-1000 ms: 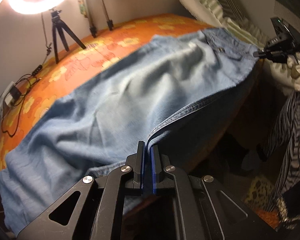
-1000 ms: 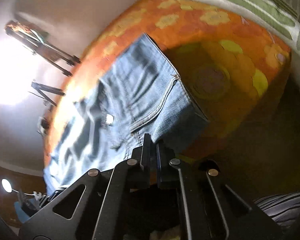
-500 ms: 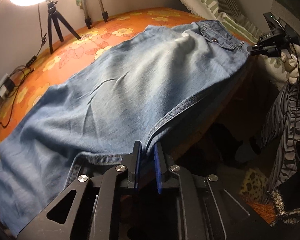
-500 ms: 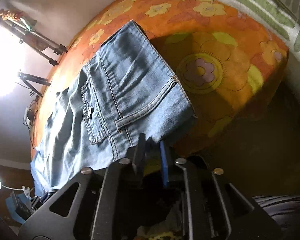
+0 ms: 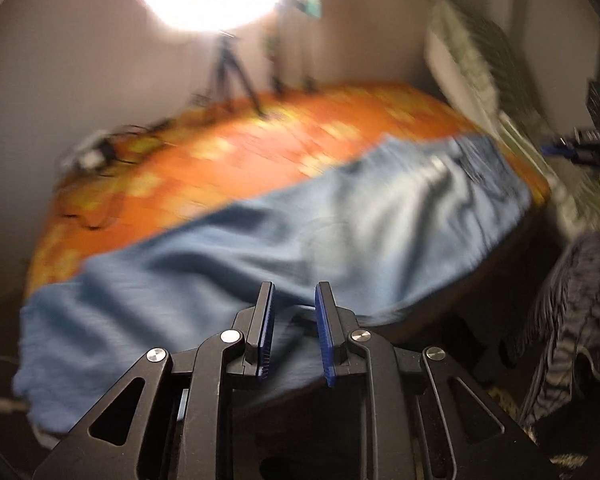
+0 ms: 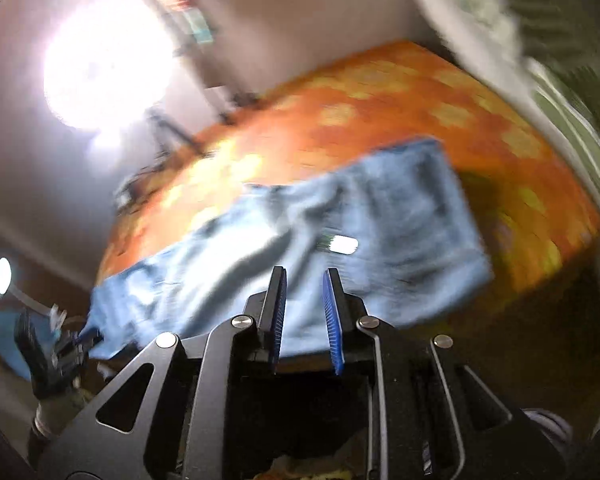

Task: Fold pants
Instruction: 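Open both tools and release the folded jeans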

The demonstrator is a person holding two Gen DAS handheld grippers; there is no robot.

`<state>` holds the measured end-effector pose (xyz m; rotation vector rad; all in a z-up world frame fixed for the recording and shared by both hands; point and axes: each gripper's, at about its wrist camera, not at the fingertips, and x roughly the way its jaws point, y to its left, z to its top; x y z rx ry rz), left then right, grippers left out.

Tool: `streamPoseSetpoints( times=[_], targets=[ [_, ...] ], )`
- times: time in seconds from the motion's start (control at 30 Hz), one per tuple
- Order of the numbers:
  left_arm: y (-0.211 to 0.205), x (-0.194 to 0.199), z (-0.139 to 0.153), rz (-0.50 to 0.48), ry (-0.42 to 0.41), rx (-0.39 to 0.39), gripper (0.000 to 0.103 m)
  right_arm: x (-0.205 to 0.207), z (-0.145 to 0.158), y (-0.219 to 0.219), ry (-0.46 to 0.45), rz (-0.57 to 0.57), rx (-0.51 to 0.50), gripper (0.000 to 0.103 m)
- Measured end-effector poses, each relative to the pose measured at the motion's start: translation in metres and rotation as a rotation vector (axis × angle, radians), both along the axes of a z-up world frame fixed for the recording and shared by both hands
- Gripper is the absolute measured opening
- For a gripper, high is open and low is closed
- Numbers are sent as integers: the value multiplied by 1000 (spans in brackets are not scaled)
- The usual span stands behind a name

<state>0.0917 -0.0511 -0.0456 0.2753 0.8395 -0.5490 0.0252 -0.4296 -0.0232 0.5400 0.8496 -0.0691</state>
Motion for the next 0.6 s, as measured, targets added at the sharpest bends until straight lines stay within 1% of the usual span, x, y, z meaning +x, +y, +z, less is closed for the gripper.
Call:
streamPoseSetpoints(
  times=[0.03,0.13,0.2,0.27,0.33,0.43,0.53,0.6],
  targets=[
    [16,2,13,43,-19,-13,19,6,6,9,-17,29,-4,21],
    [62,3,39,156,-56,-61,19,26,25,43,-81,137,-23,28],
    [89,0,50,224,-74,-74,19,38,36,71,-119,211,-58,36],
    [120,-6,58,300,-88,-85,19,48,43,97,-148,294,-101,41],
    [145,-12,61,363,-94,-103,19,60,47,126,-169,380,-135,42],
    [178,-26,58,449,-100,-117,19,83,49,166,-171,489,-142,42],
    [216,-41,46,548,-93,-136,19,105,52,205,-191,584,-167,43],
    [237,-49,36,604,-80,-145,19,120,56,238,-216,659,-190,48]
  ],
)
